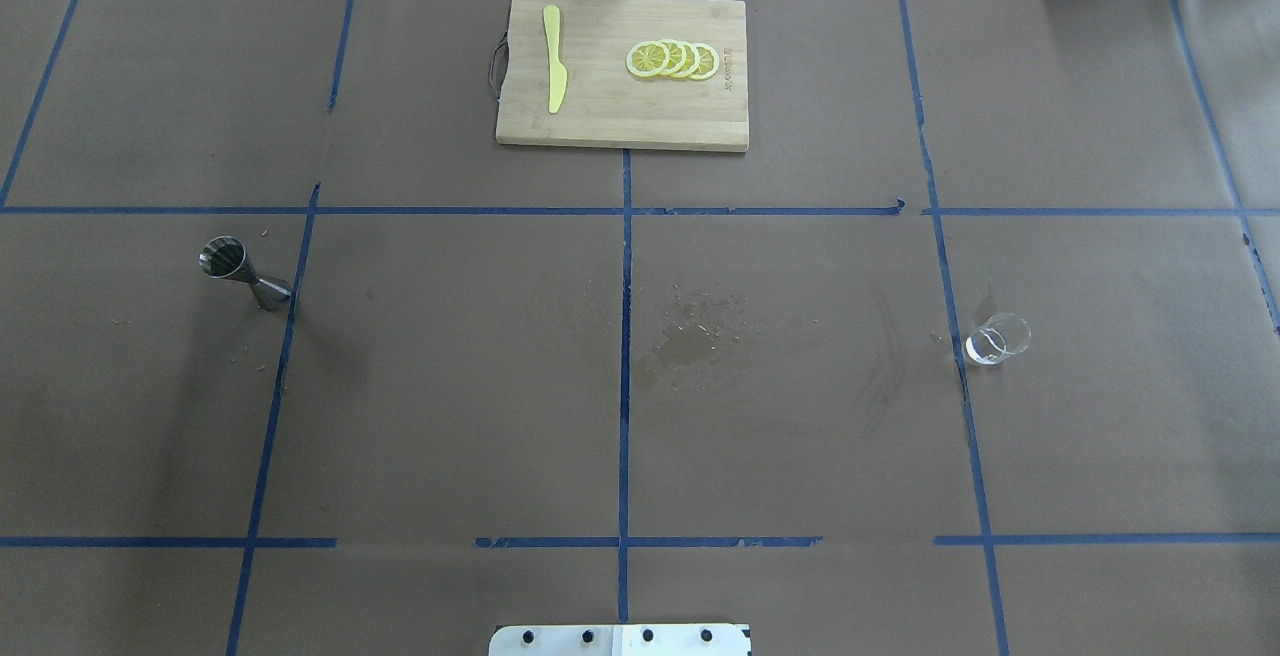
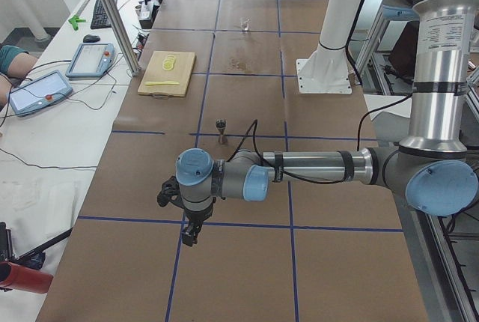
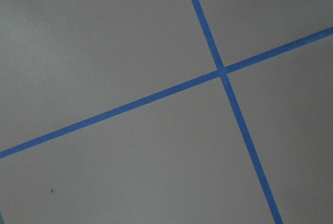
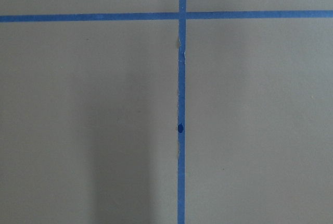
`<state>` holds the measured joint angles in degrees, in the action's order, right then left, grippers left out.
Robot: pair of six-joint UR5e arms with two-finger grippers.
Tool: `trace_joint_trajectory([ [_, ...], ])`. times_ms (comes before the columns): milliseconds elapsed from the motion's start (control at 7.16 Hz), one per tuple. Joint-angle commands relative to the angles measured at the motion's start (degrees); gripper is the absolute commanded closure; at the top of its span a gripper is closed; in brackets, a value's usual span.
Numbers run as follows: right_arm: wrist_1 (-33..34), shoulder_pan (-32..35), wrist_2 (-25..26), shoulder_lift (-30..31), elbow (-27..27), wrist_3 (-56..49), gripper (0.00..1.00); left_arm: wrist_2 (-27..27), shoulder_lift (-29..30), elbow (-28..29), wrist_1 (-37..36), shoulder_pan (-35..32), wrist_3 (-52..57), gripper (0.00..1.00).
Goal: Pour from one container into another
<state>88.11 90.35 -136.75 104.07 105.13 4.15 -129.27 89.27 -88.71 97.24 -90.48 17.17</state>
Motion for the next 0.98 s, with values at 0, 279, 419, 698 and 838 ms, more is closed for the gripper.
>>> trace_joint_trajectory([
  [0,-1.2,0.0,0.0,-0.3,0.0,4.4,0.0,0.0,-0.4,-0.4,0.1,0.0,-3.0,0.0],
  [279,-1.9,0.0,0.1,-0.5,-0.1,6.0,0.0,0.0,-0.4,-1.9,0.1,0.0,-7.8,0.0],
  [419,-5.7,0.0,0.3,-0.5,-1.3,8.8,0.0,0.1,-0.5,-2.5,0.1,0.0,-7.9,0.0],
  [698,-8.4,-0.1,0.1,-0.6,-3.7,10.6,0.0,-0.1,-0.3,-2.7,0.1,0.0,-10.3,0.0],
  [838,-8.4,-0.1,0.1,-0.6,-3.7,11.3,0.0,-0.1,-0.3,-3.0,1.9,0.0,-14.7,0.0],
])
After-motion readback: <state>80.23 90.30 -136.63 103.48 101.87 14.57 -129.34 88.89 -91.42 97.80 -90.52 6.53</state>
